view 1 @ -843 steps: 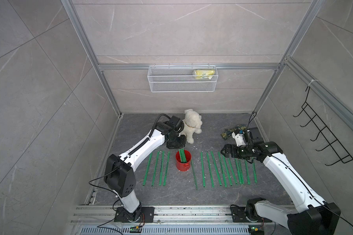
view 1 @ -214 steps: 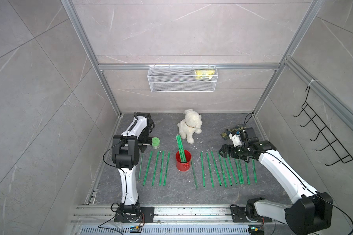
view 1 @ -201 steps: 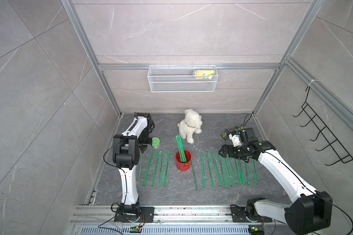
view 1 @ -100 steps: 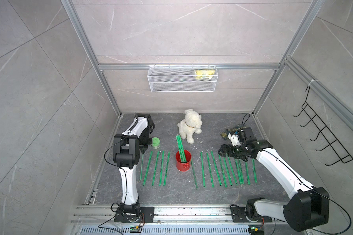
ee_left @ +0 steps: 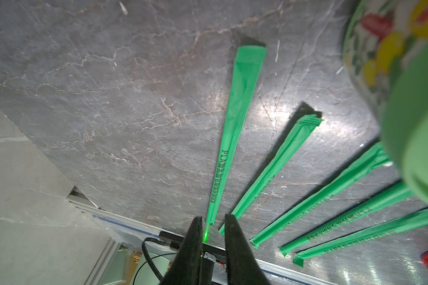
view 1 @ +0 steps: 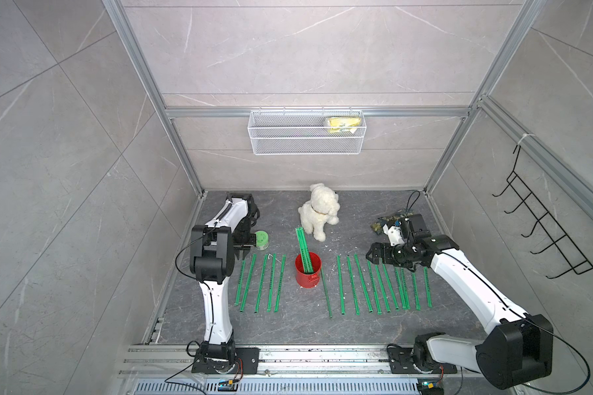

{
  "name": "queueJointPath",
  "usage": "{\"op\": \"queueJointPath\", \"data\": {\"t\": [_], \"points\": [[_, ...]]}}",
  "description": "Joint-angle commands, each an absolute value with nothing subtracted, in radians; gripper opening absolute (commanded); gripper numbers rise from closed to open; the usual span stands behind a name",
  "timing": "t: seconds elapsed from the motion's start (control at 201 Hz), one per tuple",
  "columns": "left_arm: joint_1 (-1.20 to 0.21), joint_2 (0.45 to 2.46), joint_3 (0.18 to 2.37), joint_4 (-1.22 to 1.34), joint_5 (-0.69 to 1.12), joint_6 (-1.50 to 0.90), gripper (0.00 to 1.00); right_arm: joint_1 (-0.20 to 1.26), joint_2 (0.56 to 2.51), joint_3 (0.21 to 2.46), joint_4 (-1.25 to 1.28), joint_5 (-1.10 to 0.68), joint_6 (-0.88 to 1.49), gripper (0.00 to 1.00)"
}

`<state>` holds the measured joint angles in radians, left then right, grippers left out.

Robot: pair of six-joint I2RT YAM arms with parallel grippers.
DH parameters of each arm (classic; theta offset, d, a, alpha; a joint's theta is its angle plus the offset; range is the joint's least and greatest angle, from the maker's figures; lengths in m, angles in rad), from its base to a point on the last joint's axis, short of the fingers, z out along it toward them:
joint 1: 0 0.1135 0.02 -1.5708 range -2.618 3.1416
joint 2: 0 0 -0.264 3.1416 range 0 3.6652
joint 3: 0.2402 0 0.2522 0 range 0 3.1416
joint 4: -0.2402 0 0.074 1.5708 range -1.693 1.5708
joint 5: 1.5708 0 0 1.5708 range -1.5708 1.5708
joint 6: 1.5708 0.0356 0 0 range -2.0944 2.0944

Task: Take the straws out of the storage container
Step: Place the straw at the center of the board, then pick up the straw from the container.

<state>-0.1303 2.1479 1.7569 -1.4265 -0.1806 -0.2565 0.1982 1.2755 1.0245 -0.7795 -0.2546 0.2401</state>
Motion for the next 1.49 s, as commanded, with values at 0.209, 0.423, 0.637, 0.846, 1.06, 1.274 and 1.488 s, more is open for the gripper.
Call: {"op": "queueJointPath", "data": {"t": [0.209,0.423,0.637,0.846,1.06,1.274,1.488], "points": [[-0.151,1.943,1.755,-1.412,-0.088,-0.308,0.23,0.205,1.277,1.026,-0.775,-0.264,0.256,1.00],[-0.343,1.644,1.661,-1.193,0.063,-0.400,0.31,0.205,1.256,1.039,-0.775,-0.276,0.275,1.00],[-0.543,1.523,1.547,-0.948,0.140,-0.480,0.38,0.206,1.231,1.054,-0.799,-0.282,0.276,1.00],[-0.578,1.575,1.522,-0.921,0.153,-0.498,0.37,0.204,1.210,1.066,-0.829,-0.272,0.264,1.00],[-0.595,1.636,1.519,-0.900,0.148,-0.505,0.36,0.205,1.201,1.065,-0.836,-0.267,0.264,1.00],[-0.597,1.674,1.521,-0.894,0.142,-0.503,0.33,0.204,1.204,1.063,-0.836,-0.266,0.265,1.00],[-0.597,1.705,1.521,-0.902,0.130,-0.495,0.30,0.204,1.211,1.065,-0.832,-0.265,0.262,1.00]]}}
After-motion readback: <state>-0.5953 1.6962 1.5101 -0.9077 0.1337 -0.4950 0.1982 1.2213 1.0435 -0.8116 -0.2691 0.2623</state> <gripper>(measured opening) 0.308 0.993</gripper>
